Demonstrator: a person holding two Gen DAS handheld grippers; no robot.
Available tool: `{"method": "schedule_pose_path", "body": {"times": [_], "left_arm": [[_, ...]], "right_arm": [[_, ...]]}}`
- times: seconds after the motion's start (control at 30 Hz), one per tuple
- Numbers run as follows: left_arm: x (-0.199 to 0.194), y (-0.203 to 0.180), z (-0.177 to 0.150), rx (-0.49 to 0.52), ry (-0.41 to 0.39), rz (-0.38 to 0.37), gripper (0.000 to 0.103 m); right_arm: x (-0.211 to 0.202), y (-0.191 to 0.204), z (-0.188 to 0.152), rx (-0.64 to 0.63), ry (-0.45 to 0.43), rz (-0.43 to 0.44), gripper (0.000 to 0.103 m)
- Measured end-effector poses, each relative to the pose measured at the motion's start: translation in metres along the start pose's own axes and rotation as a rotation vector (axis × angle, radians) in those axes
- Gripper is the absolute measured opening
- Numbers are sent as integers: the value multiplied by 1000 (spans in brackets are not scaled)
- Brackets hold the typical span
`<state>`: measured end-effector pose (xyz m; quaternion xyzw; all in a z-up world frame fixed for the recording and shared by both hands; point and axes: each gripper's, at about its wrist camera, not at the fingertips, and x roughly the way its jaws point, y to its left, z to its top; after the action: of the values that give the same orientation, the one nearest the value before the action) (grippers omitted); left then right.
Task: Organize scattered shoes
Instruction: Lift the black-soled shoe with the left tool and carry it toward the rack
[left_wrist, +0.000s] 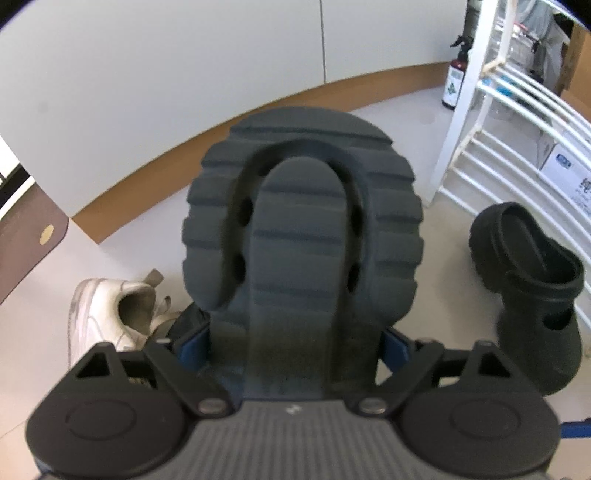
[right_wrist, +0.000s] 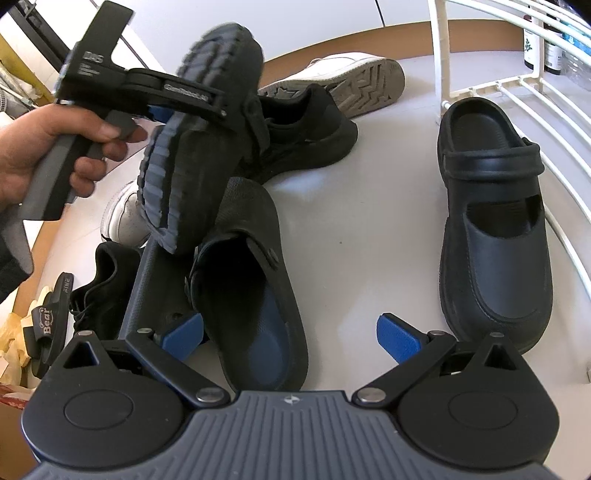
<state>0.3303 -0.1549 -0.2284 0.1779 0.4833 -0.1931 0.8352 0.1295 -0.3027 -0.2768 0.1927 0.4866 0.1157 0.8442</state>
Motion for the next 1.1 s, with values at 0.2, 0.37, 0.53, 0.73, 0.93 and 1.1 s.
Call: {"method": "schedule_pose_path", "body": {"times": [0.2, 0.37, 0.53, 0.73, 0.93, 1.1], "left_arm": [[-33, -11, -3, 19, -25, -29, 91], [-61, -22, -5, 13, -53, -80, 91], [-84, -43, -9, 29, -73, -129, 91], [-93, -73, -16, 37, -74, -205, 91], [-79, -109, -28, 41, -22, -290, 91], [-69, -128, -37, 29, 3, -342, 91]], "right_arm": [[-5, 1, -3, 1, -10, 13, 103], [-12, -2, -6, 2, -23, 14, 103], [-20, -10, -11, 9, -23, 5, 103], [-31, -28, -18, 23, -23, -24, 103], [-38, -42, -27, 23, -6, -47, 103], [-48, -55, -33, 57, 5, -46, 103]]}}
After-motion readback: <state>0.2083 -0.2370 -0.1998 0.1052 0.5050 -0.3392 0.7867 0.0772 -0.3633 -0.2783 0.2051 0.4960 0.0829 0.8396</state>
